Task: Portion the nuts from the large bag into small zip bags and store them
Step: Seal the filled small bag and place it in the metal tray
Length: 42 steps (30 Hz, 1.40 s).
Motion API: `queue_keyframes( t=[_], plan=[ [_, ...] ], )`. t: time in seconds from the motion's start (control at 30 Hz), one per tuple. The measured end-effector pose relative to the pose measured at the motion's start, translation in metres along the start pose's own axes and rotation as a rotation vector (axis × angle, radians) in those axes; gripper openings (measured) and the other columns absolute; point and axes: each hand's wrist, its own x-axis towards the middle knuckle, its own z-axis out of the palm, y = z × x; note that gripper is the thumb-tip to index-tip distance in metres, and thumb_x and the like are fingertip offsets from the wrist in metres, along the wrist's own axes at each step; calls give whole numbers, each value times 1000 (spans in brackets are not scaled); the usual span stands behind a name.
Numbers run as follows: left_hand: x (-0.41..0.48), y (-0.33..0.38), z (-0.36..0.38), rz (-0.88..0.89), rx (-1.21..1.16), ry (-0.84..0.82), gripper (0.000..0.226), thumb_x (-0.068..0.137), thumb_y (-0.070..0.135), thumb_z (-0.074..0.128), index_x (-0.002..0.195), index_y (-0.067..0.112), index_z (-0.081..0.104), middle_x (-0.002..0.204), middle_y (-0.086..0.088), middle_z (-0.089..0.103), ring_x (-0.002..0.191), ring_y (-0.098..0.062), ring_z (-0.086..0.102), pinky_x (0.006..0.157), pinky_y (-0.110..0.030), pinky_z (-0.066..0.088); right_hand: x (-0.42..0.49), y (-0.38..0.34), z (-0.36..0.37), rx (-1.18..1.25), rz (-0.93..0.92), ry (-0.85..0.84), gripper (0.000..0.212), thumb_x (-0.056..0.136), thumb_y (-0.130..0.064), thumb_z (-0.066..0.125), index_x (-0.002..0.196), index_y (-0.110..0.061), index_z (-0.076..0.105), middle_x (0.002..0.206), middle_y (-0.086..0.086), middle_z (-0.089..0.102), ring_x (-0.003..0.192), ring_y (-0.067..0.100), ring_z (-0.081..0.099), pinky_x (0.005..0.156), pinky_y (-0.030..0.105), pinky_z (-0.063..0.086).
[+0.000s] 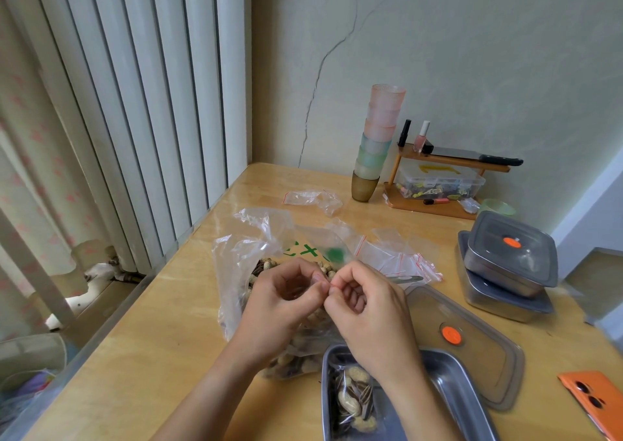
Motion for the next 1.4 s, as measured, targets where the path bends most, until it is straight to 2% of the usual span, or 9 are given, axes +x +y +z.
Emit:
queue_keyframes(
  t=[0.2, 0.37, 0.5, 0.7, 0.83, 0.9, 1.03, 1.2, 1.4],
  plan=[
    [0, 4, -3, -7, -32, 37, 7, 87, 16, 76, 83, 11, 73, 90, -17, 75, 89, -36, 72, 85, -50, 58, 1, -1, -4, 4, -14, -20, 22, 87, -8, 70, 75, -23, 59, 69, -10, 55, 66, 15, 51, 59, 14, 36],
    [0, 4, -3, -5, -17, 64, 10, 86, 13, 78, 82, 5, 73, 89, -18, 75, 91, -42, 72, 89, -63, 55, 2, 0, -2, -55, -56, -30, 23, 89, -6, 66, 78, -22, 54, 75, -8, 52, 70, 15, 50, 60, 14, 34],
    [-1, 4, -2, 10, 28, 98, 8, 86, 13, 78, 82, 8, 74, 86, -13, 76, 88, -37, 72, 87, -58, 57, 2, 3, 0, -76, -69, -14, 22, 92, -6, 66, 80, -22, 56, 77, -11, 52, 73, 13, 51, 62, 13, 34],
    [-2, 5, 3, -16, 16, 123, 10, 88, 18, 69, 84, 9, 69, 85, -11, 71, 82, -25, 69, 78, -37, 56, 0, 4, 3, -94, -65, -1, 19, 94, -12, 67, 83, -25, 58, 81, -13, 55, 79, 13, 54, 67, 13, 36],
    [-2, 4, 4, -25, 99, 33, 12, 93, 26, 66, 95, 15, 70, 90, -13, 71, 87, -36, 68, 79, -49, 56, 1, 6, 2, -125, -89, -8, 19, 96, -10, 65, 85, -23, 58, 83, -13, 55, 79, 13, 54, 67, 16, 37],
    [-1, 3, 3, -16, 78, 67, 13, 94, 24, 67, 90, 12, 71, 88, -13, 72, 87, -37, 69, 82, -51, 56, 0, 6, 2, -105, -70, -2, 19, 96, -12, 68, 84, -25, 61, 80, -14, 57, 77, 12, 55, 65, 14, 37],
    [0, 0, 0, -43, 7, 106, 18, 92, 19, 69, 84, 3, 70, 86, -15, 74, 87, -36, 70, 82, -44, 58, -2, 5, 3, -50, -7, 2, 16, 95, -20, 71, 84, -30, 65, 76, -14, 61, 75, 13, 57, 65, 14, 39],
    [1, 4, 0, -92, -45, 141, 15, 97, 6, 65, 86, -1, 71, 89, -13, 76, 85, -22, 71, 78, -26, 54, -2, 5, 0, -20, 29, 8, 18, 93, -20, 72, 79, -28, 64, 73, -13, 62, 70, 12, 58, 62, 14, 40],
    [0, 6, 0, -138, -17, 26, 11, 100, 11, 63, 96, 8, 73, 97, -11, 74, 94, -23, 70, 84, -26, 54, 0, 4, -2, -65, -11, 40, 25, 93, -12, 70, 75, -24, 59, 68, -12, 54, 65, 13, 53, 58, 12, 34]
  ],
)
